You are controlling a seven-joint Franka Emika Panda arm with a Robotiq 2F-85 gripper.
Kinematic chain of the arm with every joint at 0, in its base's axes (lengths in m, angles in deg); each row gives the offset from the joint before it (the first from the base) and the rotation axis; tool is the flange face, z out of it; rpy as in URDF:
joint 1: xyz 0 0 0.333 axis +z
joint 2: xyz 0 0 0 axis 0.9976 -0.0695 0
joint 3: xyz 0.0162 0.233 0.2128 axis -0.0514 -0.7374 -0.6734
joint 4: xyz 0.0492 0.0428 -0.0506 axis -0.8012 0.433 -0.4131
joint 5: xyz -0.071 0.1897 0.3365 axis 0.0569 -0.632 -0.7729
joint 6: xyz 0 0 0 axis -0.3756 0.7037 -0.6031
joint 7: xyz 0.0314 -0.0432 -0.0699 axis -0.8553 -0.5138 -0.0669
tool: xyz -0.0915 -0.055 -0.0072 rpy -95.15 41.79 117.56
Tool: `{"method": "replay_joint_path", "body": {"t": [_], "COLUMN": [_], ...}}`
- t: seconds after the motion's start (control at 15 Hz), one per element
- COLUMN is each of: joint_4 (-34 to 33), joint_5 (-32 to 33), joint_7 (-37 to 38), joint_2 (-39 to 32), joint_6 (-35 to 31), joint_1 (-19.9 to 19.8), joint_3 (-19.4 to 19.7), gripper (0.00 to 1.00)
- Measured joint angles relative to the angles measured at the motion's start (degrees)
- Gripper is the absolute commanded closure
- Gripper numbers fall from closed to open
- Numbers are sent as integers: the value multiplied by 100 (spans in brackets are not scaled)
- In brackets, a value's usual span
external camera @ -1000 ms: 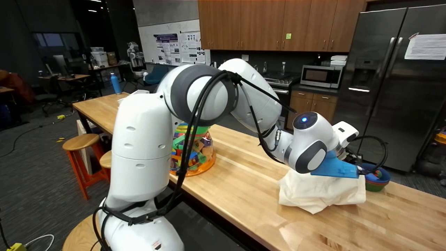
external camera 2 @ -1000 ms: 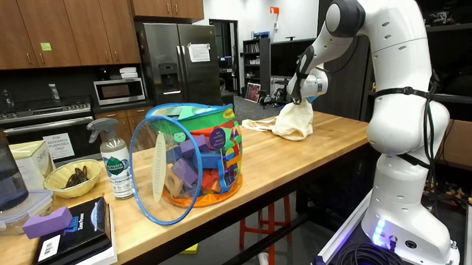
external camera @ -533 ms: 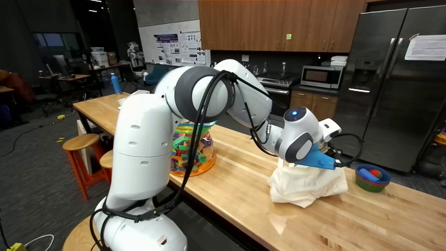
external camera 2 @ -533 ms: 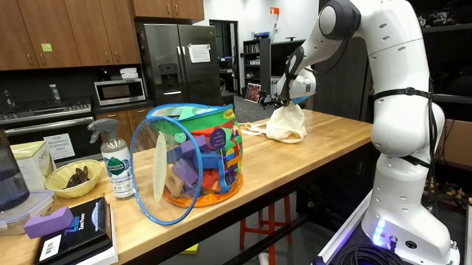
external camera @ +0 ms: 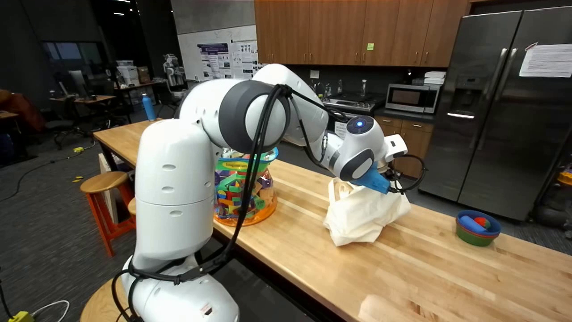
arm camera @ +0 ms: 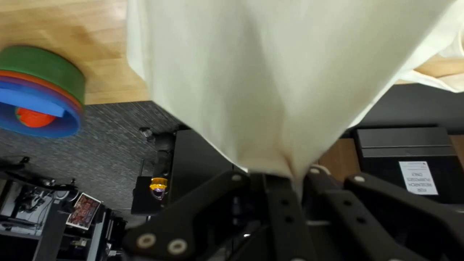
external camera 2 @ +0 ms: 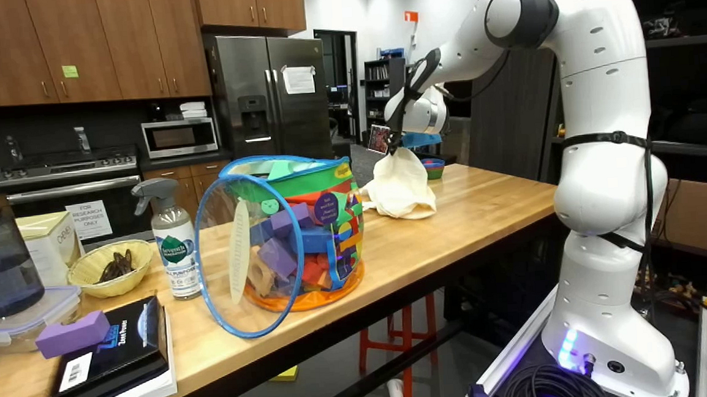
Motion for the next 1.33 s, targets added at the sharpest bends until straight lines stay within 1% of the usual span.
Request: {"method": "replay_joint_path", "body": {"t": [0.2,0.4,0.73,1.33], "joint_4": [-174,-367,-505,-491], "joint_5": [-601,-1000,-1143,-1222], "joint_7": [-390,-819,-1228,-1943], "joint_2": [69,72,71,124], "joint_6": [248,691,1304,1796], "joint_1": [-240,-357,-371,-366], "joint_3": [-557,-934,-1202,-1663], "gripper": [99,99,99,99]}}
